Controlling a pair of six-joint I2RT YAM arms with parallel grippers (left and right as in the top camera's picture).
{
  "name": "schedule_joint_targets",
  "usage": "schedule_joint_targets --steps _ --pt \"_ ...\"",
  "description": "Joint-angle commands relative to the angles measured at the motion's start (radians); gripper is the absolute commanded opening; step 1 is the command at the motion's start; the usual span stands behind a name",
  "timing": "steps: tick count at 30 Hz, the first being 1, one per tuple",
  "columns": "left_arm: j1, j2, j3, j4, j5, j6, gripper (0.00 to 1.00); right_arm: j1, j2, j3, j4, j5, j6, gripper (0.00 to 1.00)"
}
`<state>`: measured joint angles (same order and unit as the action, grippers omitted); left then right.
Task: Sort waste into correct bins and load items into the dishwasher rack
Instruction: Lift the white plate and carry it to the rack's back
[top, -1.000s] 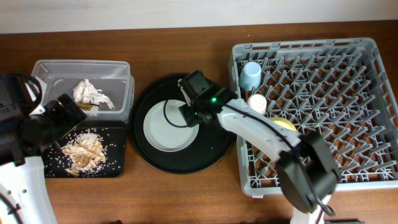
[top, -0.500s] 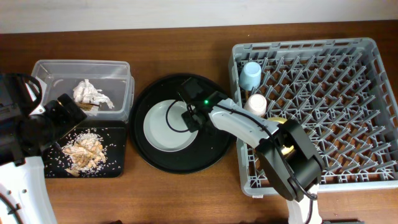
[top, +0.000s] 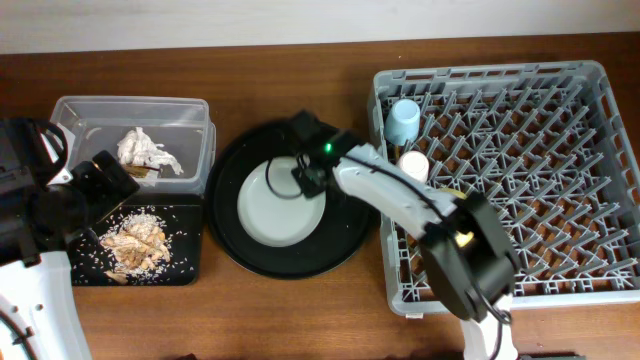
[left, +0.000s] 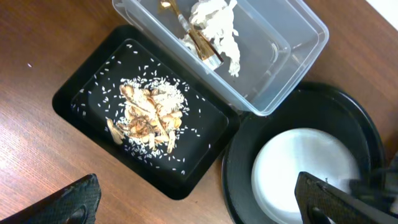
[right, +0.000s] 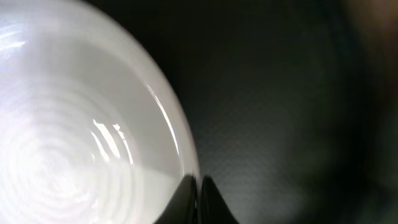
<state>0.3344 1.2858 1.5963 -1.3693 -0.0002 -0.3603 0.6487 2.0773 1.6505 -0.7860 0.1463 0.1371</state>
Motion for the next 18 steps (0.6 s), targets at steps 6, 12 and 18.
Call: schedule_joint_targets --steps 6,12,18 --pt "0.002 0.002 0.009 0.002 0.001 -0.010 0.99 -0.047 -0.393 0.253 -0.161 1.093 -0.129 0.04" --pt "0.002 0.002 0.009 0.002 0.001 -0.010 0.99 -0.257 -0.340 0.216 -0.233 1.206 -0.179 0.04" --pt "0.002 0.002 0.009 0.002 0.001 -0.010 0.99 -0.289 -0.273 0.127 -0.247 1.071 -0.151 0.04"
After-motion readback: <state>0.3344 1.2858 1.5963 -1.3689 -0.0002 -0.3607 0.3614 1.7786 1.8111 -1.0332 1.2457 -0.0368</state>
